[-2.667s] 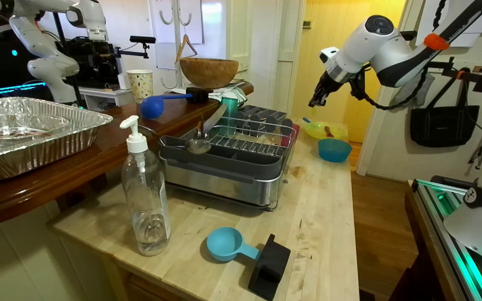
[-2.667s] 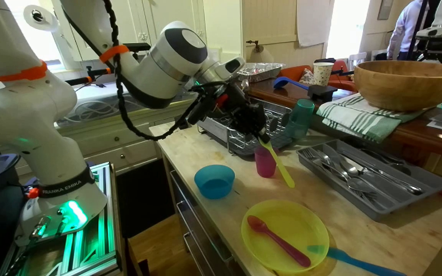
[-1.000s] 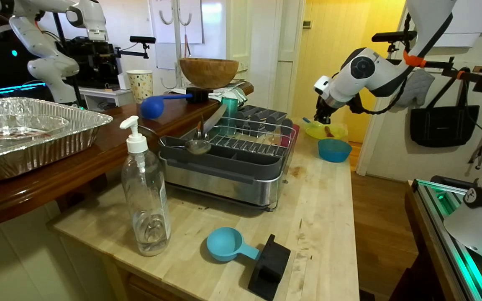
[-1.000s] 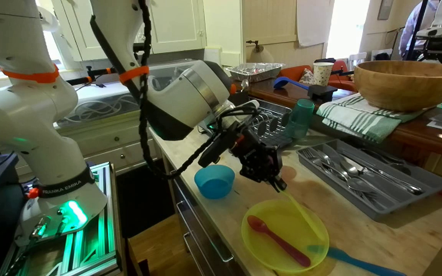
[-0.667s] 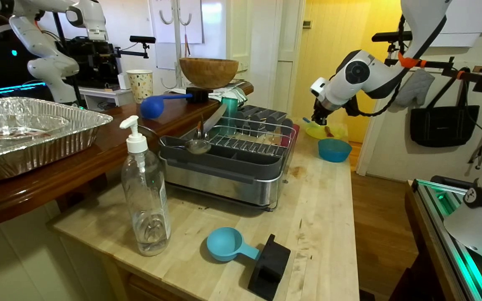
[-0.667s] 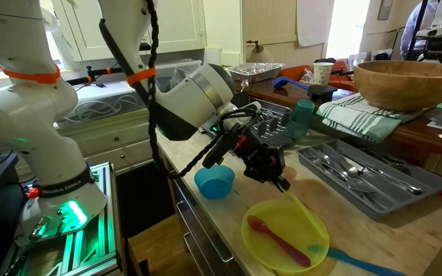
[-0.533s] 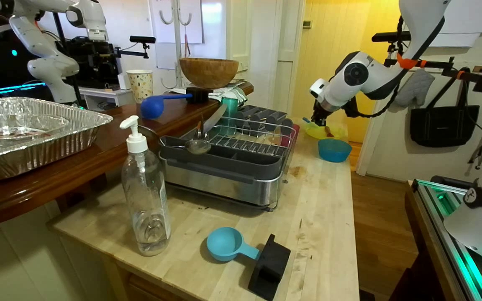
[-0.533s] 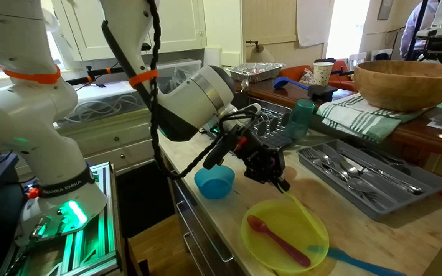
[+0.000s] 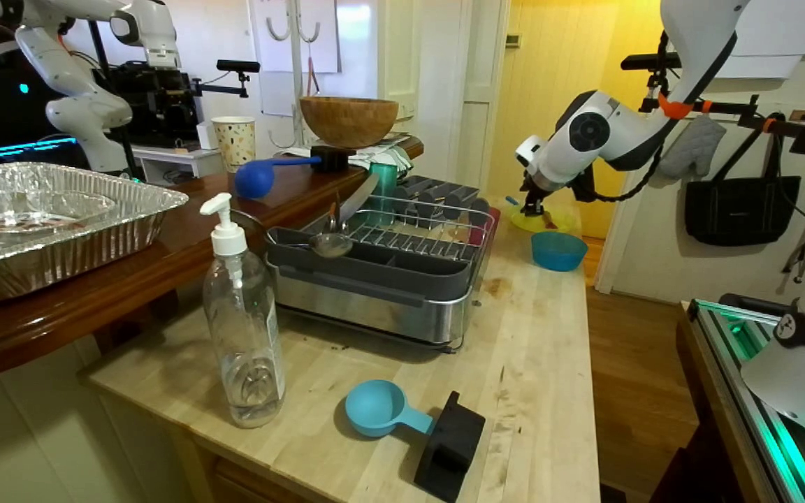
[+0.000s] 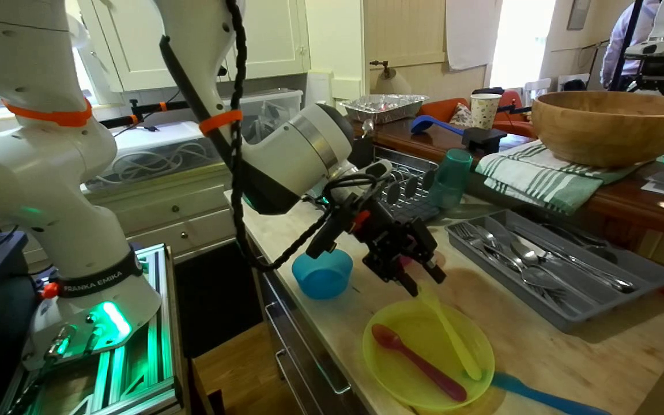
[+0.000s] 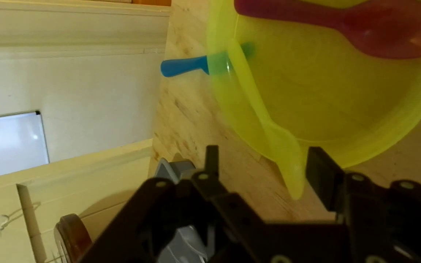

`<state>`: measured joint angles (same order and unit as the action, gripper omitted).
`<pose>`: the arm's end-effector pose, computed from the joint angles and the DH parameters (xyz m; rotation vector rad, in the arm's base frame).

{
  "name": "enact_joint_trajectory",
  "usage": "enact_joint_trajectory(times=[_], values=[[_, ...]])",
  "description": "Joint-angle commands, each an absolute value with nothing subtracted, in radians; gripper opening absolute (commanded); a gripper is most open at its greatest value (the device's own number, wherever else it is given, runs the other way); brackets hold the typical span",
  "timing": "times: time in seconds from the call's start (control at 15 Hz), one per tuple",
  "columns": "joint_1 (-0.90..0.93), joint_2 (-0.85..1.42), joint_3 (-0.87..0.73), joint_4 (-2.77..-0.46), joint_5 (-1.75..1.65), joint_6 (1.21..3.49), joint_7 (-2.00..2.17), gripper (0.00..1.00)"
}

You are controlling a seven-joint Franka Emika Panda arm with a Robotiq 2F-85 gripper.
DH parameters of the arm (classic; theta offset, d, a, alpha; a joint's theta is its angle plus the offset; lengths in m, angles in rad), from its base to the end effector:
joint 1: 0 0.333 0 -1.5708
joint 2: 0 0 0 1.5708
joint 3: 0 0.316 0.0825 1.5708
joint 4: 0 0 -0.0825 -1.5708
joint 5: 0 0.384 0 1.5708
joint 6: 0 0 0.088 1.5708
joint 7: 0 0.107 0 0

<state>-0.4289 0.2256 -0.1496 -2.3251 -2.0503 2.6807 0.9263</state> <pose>0.4304 -0.2498 0.2298 2.1917 0.4805 0.2457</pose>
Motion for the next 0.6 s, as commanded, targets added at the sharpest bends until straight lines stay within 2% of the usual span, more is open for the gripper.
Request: enact_joint_trajectory(times=[0.0, 0.13, 0.33, 0.53], values=[[-0.426, 0.229, -0.143, -2.321, -2.066, 2.663, 0.98, 0.95], [-0.429, 0.221, -0.144, -2.323, -2.044, 2.671, 0.996, 1.0], [-0.435, 0.198, -0.15, -2.336, -1.988, 2.688, 1.006, 1.0], [-0.438, 0.174, -0.17, -2.352, -1.786, 2.685, 0.962, 1.0]])
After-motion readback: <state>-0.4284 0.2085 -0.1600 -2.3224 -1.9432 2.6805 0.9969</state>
